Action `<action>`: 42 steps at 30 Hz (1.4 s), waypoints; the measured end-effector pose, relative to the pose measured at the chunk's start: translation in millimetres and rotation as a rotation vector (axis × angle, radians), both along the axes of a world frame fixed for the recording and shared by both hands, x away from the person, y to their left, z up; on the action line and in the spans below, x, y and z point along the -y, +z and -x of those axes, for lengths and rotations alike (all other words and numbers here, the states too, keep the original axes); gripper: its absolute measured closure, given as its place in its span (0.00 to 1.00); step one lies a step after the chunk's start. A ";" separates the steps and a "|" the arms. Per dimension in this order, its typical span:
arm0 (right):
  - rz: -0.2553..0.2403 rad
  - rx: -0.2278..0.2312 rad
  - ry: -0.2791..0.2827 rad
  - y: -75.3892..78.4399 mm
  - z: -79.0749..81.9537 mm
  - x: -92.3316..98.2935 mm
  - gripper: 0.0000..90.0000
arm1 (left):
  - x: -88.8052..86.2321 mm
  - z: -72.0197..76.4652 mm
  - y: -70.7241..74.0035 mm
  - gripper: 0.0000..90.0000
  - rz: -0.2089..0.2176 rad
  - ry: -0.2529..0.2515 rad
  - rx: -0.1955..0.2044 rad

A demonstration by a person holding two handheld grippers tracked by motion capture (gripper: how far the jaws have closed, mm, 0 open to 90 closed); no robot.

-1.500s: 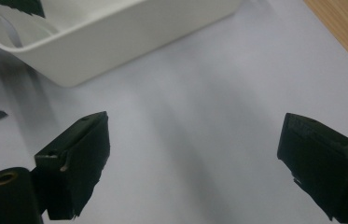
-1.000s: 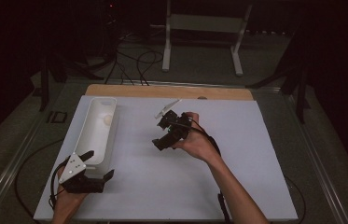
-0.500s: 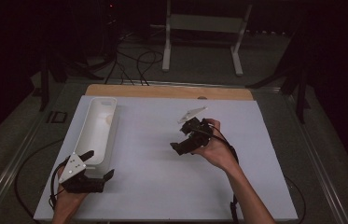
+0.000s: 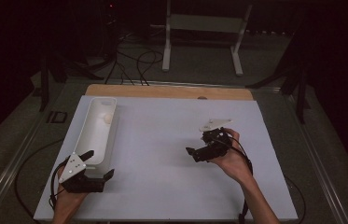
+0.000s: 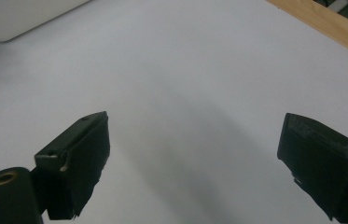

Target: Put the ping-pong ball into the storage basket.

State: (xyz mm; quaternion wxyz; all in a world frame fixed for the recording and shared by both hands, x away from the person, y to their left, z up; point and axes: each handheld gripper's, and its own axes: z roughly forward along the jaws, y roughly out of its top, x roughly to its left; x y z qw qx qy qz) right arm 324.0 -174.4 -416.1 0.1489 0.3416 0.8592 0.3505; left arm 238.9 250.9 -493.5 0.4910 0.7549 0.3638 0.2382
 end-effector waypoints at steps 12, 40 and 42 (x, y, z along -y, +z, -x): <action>-0.091 0.049 -0.064 -15.8 20.7 38.3 0.10 | -2.5 -0.2 1.3 0.00 0.007 0.016 -0.003; -0.284 0.314 -0.224 -51.9 73.8 107.1 0.10 | -8.4 -1.3 5.9 0.00 0.053 0.045 0.005; -0.275 0.347 -0.226 -53.2 77.6 106.0 0.10 | -8.8 -1.3 5.9 0.00 0.057 0.045 0.006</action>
